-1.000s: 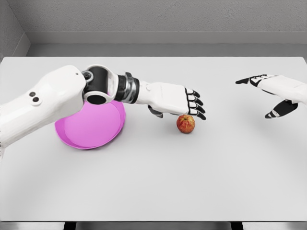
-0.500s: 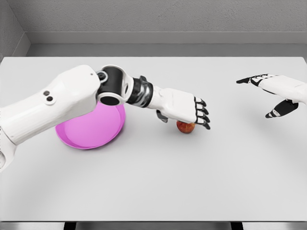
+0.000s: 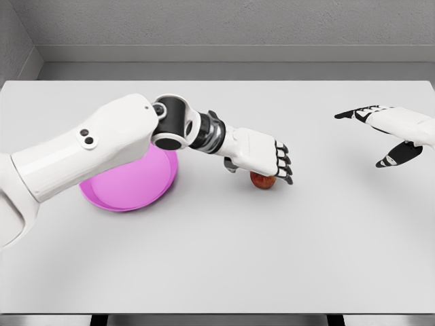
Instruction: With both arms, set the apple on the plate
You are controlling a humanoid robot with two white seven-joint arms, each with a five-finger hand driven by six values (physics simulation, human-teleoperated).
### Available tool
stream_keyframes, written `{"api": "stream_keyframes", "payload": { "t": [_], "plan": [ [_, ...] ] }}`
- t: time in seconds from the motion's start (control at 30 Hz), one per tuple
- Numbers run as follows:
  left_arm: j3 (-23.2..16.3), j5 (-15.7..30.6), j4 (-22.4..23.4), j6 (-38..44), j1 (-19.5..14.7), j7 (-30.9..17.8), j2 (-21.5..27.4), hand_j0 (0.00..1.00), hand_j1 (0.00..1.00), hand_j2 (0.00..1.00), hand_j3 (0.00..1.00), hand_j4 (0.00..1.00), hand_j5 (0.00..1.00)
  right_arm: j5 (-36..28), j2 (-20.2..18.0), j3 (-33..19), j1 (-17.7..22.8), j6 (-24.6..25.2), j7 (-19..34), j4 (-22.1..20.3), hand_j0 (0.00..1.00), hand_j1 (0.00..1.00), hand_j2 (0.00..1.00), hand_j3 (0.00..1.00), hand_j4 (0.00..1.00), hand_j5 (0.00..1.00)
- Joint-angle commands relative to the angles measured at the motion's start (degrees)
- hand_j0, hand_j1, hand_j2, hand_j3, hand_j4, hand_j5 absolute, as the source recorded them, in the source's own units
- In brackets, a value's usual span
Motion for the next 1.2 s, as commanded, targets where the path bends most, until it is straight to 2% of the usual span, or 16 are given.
{"api": "stream_keyframes", "payload": {
  "t": [0.0, 0.33, 0.47, 0.63, 0.8, 0.83, 0.9, 1.1, 1.17],
  "plan": [
    [-0.15, 0.17, 0.84, 0.1, 0.0, -0.03, -0.3, 1.0, 1.0, 1.0, 1.0, 1.0, 1.0, -0.12, -0.08, -0.01, 0.0, 0.03, -0.06, 0.0, 1.0, 1.0, 1.0, 1.0, 1.0, 1.0],
    [-0.59, 0.35, 2.16, 0.1, 0.0, -0.03, -0.83, 1.0, 1.0, 1.0, 1.0, 1.0, 1.0, -0.12, -0.08, -0.01, 0.0, 0.03, -0.06, 0.0, 1.0, 1.0, 1.0, 1.0, 1.0, 1.0],
    [-0.59, 0.43, 2.25, 0.1, 0.09, -0.03, -0.83, 0.92, 0.92, 0.92, 0.92, 0.92, 0.92, -0.12, -0.08, -0.01, 0.0, 0.03, 0.03, 0.0, 1.0, 1.0, 1.0, 1.0, 1.0, 1.0],
    [-1.12, 0.35, 2.78, 0.1, 0.18, -0.03, -0.92, 0.74, 0.74, 0.74, 0.74, 0.74, 0.74, -0.12, -0.08, -0.01, 0.0, 0.03, -0.06, 0.0, 1.0, 1.0, 1.0, 1.0, 1.0, 1.0],
    [-1.64, 0.26, 3.48, 0.1, 0.18, -0.03, -1.36, 0.71, 0.71, 0.71, 0.71, 0.71, 0.71, -0.12, -0.08, -0.01, 0.0, 0.03, -0.06, 0.0, 1.0, 1.0, 1.0, 1.0, 1.0, 1.0],
    [-1.64, 0.26, 3.48, 0.1, 0.18, -0.03, -1.36, 0.62, 0.62, 0.62, 0.62, 0.62, 0.62, -0.12, -0.08, -0.01, 0.0, 0.03, -0.06, 0.0, 1.0, 1.0, 1.0, 1.0, 1.0, 1.0],
    [-1.64, 0.26, 3.57, 0.1, 0.18, -0.03, -1.36, 0.55, 0.55, 0.55, 0.55, 0.55, 0.55, -0.12, -0.08, -0.01, 0.0, 0.03, -0.06, 0.0, 1.0, 1.0, 1.0, 1.0, 1.0, 1.0],
    [-2.08, 0.17, 3.48, 0.1, 0.26, -0.03, -1.44, 0.43, 0.43, 0.43, 0.43, 0.43, 0.43, -0.12, -0.08, -0.01, 0.0, 0.03, 0.03, 0.0, 1.0, 1.0, 1.0, 1.0, 1.0, 1.0],
    [-2.26, 0.17, 3.57, 0.1, 0.35, -0.03, -1.44, 0.43, 0.43, 0.43, 0.43, 0.43, 0.43, -0.12, -0.08, -0.01, 0.0, 0.03, -0.06, 0.0, 1.0, 1.0, 1.0, 1.0, 1.0, 1.0]
  ]
}}
